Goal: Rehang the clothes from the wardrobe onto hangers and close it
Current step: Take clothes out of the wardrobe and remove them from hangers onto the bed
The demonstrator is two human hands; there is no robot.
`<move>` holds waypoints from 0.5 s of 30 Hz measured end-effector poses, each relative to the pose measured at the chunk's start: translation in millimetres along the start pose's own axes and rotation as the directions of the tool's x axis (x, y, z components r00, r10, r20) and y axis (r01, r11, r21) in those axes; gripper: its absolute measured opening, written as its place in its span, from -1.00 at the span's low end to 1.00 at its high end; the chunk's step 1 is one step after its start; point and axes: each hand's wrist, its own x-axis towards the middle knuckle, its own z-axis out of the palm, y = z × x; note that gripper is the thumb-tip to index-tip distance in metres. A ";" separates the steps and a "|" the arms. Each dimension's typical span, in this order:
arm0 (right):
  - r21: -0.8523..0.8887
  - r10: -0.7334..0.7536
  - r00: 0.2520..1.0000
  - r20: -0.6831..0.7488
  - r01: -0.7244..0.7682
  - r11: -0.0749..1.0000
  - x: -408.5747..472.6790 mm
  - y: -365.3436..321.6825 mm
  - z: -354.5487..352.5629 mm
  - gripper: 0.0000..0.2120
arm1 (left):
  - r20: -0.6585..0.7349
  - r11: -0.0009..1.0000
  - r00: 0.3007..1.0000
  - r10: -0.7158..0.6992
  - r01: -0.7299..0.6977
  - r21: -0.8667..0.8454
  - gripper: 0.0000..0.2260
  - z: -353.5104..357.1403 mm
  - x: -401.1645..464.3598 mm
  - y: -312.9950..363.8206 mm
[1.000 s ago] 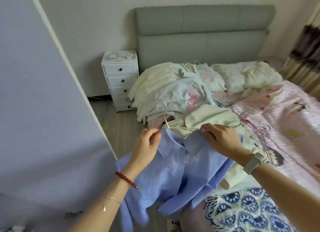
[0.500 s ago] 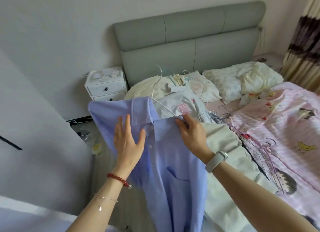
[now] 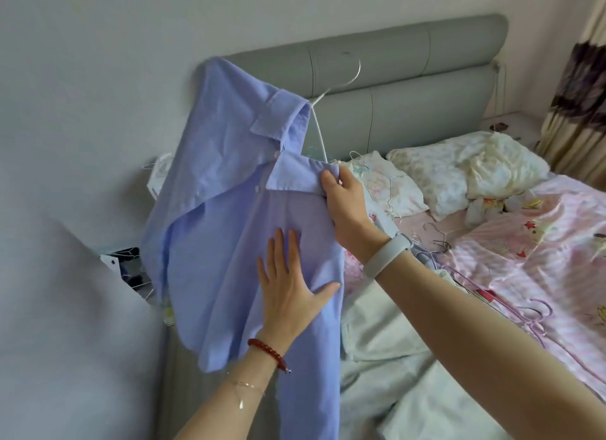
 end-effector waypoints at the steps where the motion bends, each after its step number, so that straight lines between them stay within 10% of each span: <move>1: -0.001 0.006 1.000 -0.014 -0.006 1.000 9.9 2.5 3.6 -0.75 | -0.016 0.998 0.999 -0.031 0.030 -0.052 -0.16 8.1 8.6 -6.4; 4: -0.065 0.017 0.996 -0.090 -0.023 0.998 43.3 19.4 4.2 -0.86 | 0.003 0.969 0.991 -0.135 0.132 -0.210 -0.88 28.6 31.9 -31.9; 9: -0.298 -0.054 0.973 -0.223 -0.015 0.955 89.2 73.2 -36.7 -0.76 | 0.289 0.811 0.942 -0.170 0.301 -0.502 -0.78 55.6 62.9 -65.9; 15: -0.363 0.097 0.950 -0.296 -0.206 0.909 127.0 152.8 -78.6 -0.84 | 0.287 0.889 0.952 -0.110 0.223 -0.400 -0.71 88.3 115.7 -72.4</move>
